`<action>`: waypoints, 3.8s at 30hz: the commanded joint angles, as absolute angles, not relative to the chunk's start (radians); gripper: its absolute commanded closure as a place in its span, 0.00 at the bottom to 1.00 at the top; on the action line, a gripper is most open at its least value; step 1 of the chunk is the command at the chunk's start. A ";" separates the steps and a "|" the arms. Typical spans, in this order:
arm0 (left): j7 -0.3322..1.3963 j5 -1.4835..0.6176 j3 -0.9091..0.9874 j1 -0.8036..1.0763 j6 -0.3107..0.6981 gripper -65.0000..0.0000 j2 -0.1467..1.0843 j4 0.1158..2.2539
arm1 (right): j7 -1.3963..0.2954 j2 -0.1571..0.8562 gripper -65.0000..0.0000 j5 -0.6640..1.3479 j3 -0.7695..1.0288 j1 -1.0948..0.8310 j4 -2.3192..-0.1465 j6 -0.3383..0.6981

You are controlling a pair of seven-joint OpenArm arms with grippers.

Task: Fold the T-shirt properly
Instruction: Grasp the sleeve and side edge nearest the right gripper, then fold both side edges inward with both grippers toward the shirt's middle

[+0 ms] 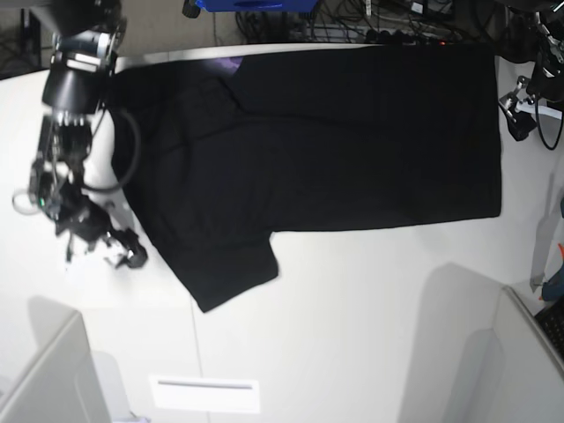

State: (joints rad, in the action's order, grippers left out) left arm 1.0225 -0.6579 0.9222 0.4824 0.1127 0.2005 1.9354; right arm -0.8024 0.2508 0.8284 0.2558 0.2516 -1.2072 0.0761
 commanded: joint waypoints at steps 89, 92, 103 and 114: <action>1.056 -0.631 0.576 0.022 0.278 1.00 0.414 1.518 | -0.604 0.366 1.00 0.843 0.058 0.162 -1.434 0.130; 1.089 -0.777 0.611 0.071 0.278 1.00 0.432 1.523 | -0.624 0.366 1.00 0.845 0.119 0.085 -1.512 0.130; 1.102 -0.978 0.653 0.292 0.278 1.00 0.470 1.679 | -0.648 0.358 1.00 0.854 0.294 -0.237 -1.817 0.131; 1.101 -0.977 0.661 0.355 0.278 1.00 0.476 1.681 | -0.642 0.306 1.00 1.101 0.423 -0.558 -1.989 0.136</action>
